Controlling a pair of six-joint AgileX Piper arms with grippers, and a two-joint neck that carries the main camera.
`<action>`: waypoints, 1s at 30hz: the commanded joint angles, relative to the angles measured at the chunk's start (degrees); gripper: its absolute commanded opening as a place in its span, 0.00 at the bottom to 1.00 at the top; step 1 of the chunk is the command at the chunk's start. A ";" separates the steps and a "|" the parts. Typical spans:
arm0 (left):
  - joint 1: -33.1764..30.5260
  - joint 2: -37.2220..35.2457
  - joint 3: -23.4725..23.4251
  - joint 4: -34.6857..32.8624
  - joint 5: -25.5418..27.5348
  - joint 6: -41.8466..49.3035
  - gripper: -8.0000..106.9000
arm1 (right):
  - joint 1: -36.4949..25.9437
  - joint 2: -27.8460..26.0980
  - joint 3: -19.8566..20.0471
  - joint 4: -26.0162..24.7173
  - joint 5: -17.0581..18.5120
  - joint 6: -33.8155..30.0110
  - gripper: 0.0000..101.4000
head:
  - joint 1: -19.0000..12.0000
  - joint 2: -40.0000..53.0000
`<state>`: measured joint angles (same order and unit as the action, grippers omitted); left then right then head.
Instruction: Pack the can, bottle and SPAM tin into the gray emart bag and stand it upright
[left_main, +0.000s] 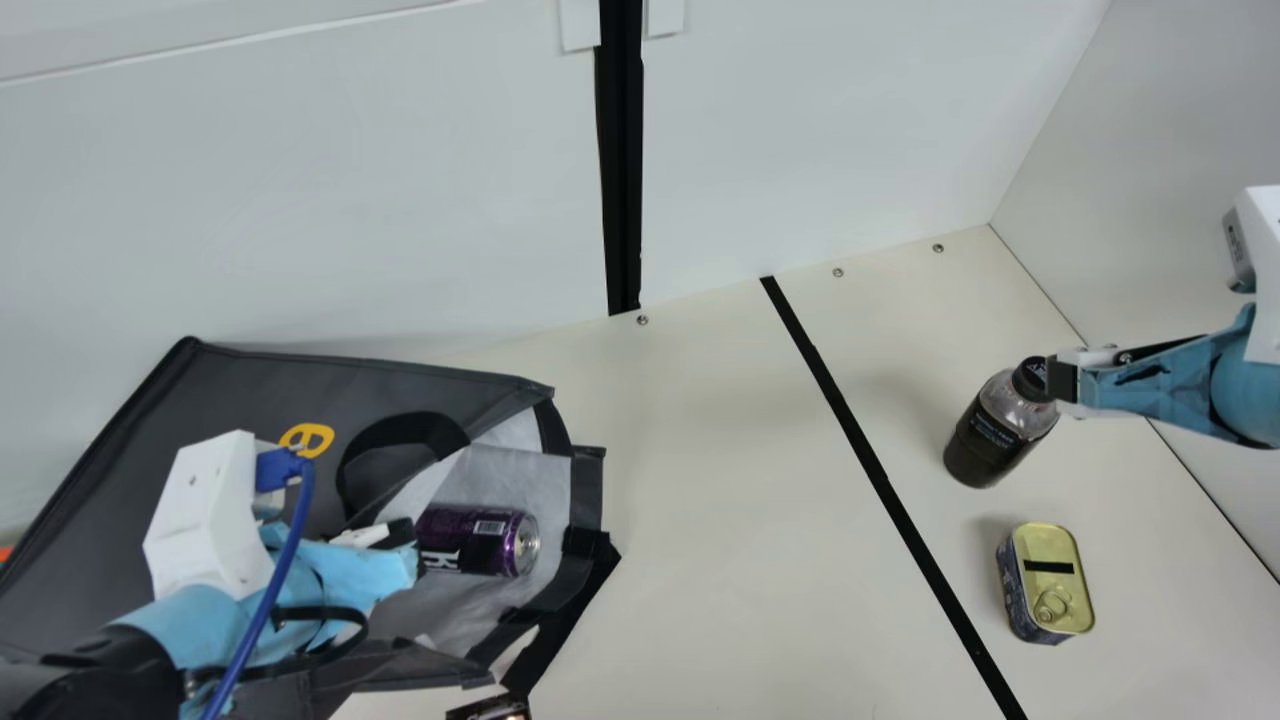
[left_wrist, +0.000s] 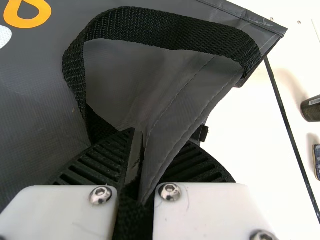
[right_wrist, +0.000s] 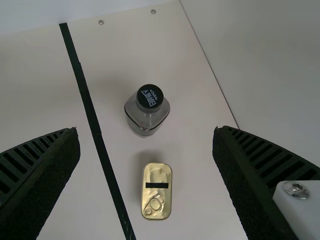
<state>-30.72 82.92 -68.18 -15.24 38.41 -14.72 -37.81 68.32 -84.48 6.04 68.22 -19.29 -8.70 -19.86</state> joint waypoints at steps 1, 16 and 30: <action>0.00 0.00 0.00 0.00 0.00 0.00 0.00 | -0.76 0.55 0.11 1.01 -0.29 -0.79 0.94 | -1.30 -0.14; 0.00 0.00 0.00 0.00 0.00 0.00 0.00 | -3.57 5.84 1.72 5.49 -1.92 -3.59 0.94 | -1.30 -0.14; 0.00 0.00 0.00 0.00 0.00 0.00 0.00 | -3.94 11.26 1.16 7.06 -2.43 -4.11 0.94 | -1.30 -0.14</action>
<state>-30.72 82.92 -68.18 -15.24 38.41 -14.72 -41.77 79.36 -83.33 12.89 65.75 -23.41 -8.70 -19.95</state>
